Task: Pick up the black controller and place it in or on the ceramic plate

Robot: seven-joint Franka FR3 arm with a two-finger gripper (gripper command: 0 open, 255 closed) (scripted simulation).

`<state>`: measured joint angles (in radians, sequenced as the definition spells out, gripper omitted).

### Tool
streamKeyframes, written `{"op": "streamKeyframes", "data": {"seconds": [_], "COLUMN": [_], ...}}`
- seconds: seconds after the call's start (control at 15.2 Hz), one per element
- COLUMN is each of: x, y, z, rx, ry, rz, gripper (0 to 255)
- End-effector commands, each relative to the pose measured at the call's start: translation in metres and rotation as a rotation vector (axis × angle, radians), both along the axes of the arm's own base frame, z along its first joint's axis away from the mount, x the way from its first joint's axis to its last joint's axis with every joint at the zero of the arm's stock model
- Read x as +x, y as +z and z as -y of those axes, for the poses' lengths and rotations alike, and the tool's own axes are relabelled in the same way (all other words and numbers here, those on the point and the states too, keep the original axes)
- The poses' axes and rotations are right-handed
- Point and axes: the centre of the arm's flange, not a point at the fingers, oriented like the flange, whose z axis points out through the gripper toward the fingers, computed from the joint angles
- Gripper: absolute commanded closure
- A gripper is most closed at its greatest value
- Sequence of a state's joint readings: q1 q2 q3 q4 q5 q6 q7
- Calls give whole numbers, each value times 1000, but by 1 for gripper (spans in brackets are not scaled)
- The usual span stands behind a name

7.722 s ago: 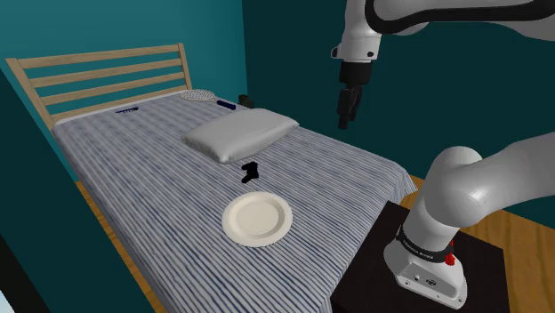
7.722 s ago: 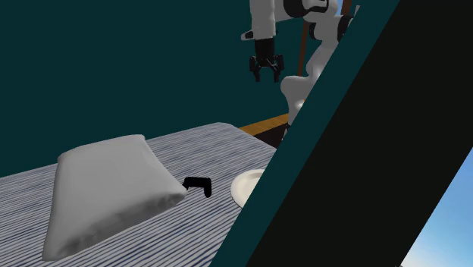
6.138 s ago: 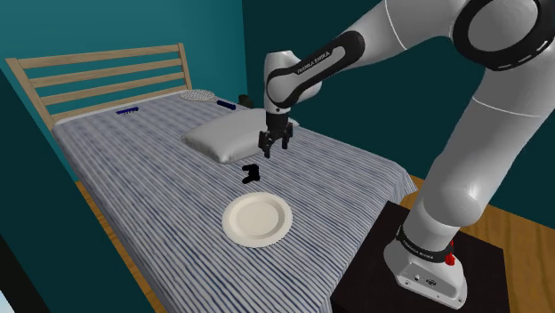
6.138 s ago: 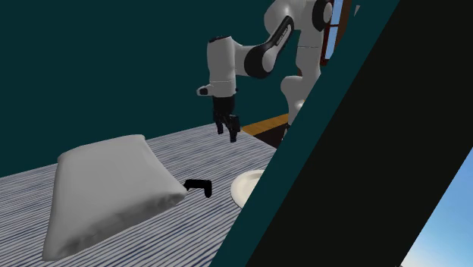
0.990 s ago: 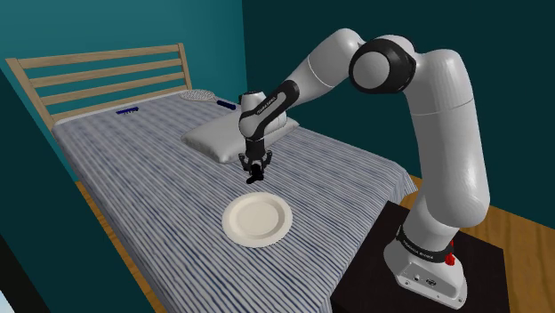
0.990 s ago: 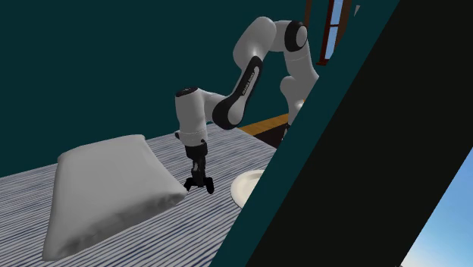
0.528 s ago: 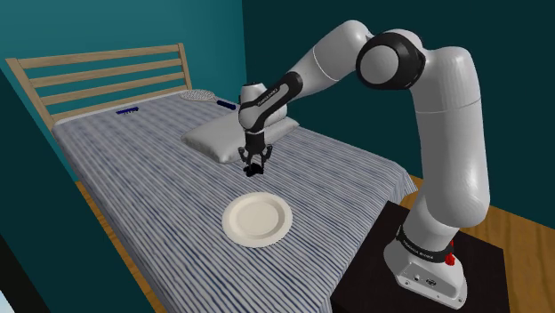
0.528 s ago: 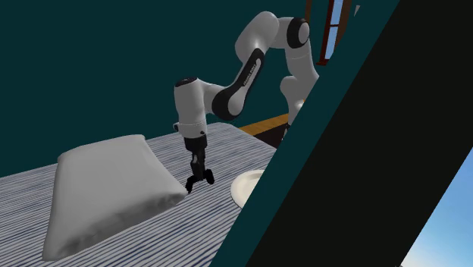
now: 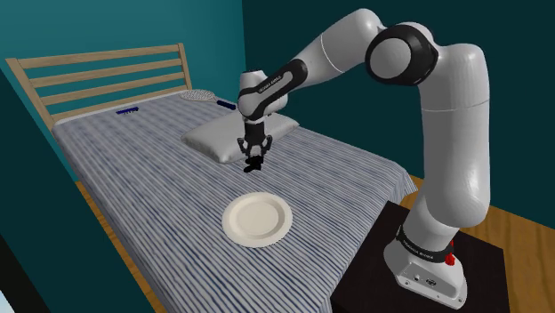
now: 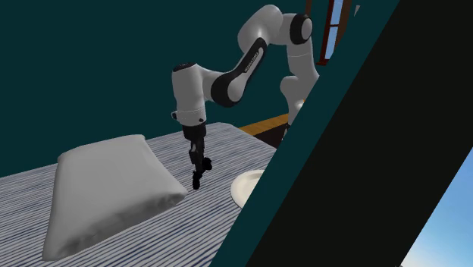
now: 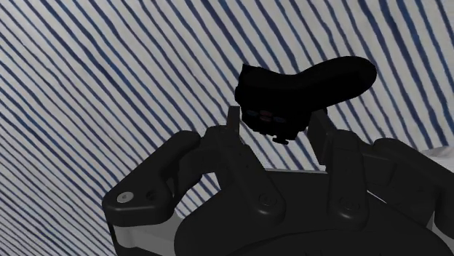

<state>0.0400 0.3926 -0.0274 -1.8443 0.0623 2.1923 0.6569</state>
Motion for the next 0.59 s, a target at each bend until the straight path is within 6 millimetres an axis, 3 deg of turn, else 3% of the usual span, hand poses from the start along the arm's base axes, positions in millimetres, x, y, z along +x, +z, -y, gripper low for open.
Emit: {"op": "streamKeyframes", "data": {"seconds": [0.0, 0.07, 0.53], "x": [0, 0, -65], "y": [11, 13, 20], "z": [-1, -1, -66], "rx": [0, 0, 0], "ry": [0, 0, 0], "rz": [0, 0, 0], "gripper": [255, 255, 255]}}
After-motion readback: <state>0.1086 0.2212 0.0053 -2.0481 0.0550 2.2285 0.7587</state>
